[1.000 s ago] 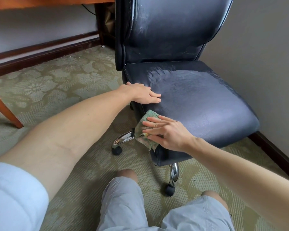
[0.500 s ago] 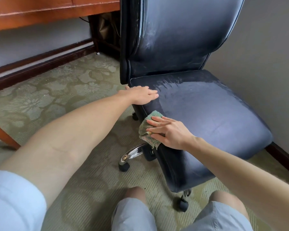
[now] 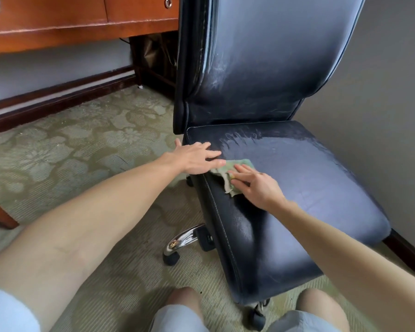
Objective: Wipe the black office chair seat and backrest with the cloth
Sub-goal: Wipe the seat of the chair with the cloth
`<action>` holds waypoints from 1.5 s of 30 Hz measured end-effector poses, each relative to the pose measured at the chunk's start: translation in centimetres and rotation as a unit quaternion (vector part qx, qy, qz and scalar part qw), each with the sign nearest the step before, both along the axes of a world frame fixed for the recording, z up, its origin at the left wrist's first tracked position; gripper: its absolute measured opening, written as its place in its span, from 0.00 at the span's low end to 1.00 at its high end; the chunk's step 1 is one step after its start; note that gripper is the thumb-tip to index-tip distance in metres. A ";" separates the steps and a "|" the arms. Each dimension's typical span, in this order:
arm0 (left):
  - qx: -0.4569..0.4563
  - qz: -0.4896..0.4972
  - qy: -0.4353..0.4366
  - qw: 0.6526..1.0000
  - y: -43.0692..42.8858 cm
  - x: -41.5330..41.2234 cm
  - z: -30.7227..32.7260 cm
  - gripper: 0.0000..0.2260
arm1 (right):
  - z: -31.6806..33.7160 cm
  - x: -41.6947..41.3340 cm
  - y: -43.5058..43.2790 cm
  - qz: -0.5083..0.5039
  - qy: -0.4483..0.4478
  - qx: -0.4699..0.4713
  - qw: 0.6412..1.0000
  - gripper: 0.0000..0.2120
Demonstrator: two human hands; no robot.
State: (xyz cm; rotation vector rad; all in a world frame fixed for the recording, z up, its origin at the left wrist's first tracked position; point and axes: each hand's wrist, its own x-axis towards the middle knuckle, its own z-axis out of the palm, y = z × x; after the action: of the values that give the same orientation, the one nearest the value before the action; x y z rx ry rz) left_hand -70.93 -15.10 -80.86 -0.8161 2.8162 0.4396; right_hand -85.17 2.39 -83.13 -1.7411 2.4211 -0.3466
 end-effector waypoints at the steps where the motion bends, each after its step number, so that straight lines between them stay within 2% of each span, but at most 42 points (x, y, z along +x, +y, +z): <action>1: -0.006 -0.006 0.007 1.000 0.2 0.1 -0.1 0.32 | 0.4 -0.9 -0.3 -0.021 0.005 0.016 1.000 0.18; 4: -0.024 -0.028 0.011 0.999 0.5 0.0 -0.5 0.34 | 0.9 -2.9 -1.9 -0.032 0.003 0.057 0.998 0.21; 8: -0.039 -0.005 -0.007 0.999 0.1 -0.6 -1.5 0.46 | 0.4 -4.7 -5.5 -0.045 -0.022 0.078 0.996 0.24; 11: -0.049 0.002 -0.023 0.998 -0.2 -0.6 -1.9 0.49 | 0.6 -5.5 -8.6 -0.016 -0.012 0.094 0.995 0.24; 17: -0.034 -0.003 -0.018 0.999 -1.2 -0.7 -1.9 0.47 | 1.3 -5.2 -15.0 0.057 -0.053 0.095 0.992 0.24; 22: 0.008 -0.011 -0.008 1.000 -3.1 -0.5 -1.7 0.43 | 1.8 -4.1 -18.8 0.127 -0.133 0.084 0.979 0.31; 26: 0.008 0.009 -0.008 1.000 -2.6 -0.7 -2.1 0.40 | 1.1 -4.5 -20.1 0.200 -0.086 0.085 0.972 0.22; 29: 0.001 0.025 -0.009 1.000 -2.1 -0.9 -2.3 0.38 | 0.4 -6.3 -19.8 0.218 -0.042 0.075 0.972 0.21; 36: 0.007 0.033 -0.022 0.999 -1.8 -0.9 -1.9 0.39 | 0.4 -13.1 -16.7 0.112 0.053 0.091 0.988 0.20; 40: 0.004 0.029 -0.047 0.998 -2.2 -1.4 -1.4 0.40 | 0.2 -11.0 -17.6 0.146 0.030 0.037 0.988 0.21; 45: 0.018 0.038 -0.038 0.998 -2.3 -1.5 -1.8 0.40 | -0.4 -7.0 -19.9 0.218 -0.030 0.005 0.976 0.21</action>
State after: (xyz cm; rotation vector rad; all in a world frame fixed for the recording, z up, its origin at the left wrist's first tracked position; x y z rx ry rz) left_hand -72.47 -17.41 -82.68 -0.9150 2.7062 0.4599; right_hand -92.18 -17.54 -83.57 -2.1505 1.9213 -0.3230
